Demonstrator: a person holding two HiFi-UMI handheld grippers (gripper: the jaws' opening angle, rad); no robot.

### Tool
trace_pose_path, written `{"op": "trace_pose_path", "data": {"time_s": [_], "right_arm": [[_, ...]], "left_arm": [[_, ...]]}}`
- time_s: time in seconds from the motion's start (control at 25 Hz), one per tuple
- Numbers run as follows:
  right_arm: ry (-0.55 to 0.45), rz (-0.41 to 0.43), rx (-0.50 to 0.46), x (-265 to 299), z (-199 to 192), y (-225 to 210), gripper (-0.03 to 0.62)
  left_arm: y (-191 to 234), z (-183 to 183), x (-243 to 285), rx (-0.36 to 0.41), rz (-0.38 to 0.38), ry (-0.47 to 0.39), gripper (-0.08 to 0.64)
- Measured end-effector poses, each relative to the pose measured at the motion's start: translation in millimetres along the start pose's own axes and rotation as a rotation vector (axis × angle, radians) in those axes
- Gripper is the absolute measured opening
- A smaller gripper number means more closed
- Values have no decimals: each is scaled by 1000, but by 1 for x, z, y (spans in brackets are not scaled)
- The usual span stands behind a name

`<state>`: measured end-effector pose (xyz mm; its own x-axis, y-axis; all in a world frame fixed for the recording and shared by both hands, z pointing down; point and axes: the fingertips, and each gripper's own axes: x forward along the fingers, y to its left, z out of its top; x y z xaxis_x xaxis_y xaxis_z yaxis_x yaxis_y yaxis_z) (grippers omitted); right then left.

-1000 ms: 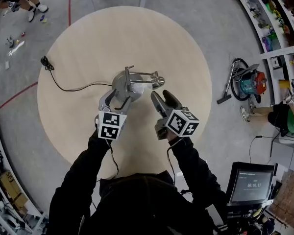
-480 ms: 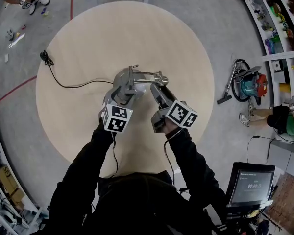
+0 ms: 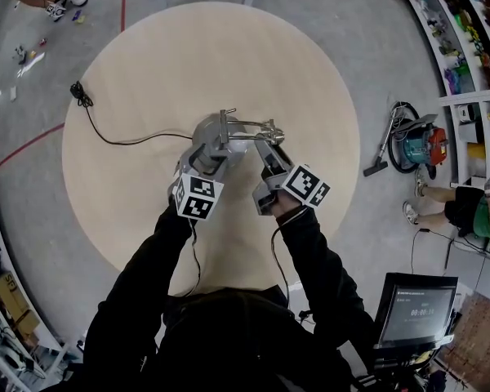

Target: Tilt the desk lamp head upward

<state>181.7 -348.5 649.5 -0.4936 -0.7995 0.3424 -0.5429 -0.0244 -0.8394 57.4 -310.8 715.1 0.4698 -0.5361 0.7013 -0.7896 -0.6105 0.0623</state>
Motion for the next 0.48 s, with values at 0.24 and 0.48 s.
{"op": "trace_pose_path", "data": {"time_s": [0.24, 0.48], "right_arm": [[-31, -24, -48, -11, 9, 7, 295], [-37, -69, -125, -19, 22, 8, 293]], "left_arm": [[-1, 1, -6, -6, 3, 6, 268], [0, 1, -5, -11, 7, 18, 268]]}}
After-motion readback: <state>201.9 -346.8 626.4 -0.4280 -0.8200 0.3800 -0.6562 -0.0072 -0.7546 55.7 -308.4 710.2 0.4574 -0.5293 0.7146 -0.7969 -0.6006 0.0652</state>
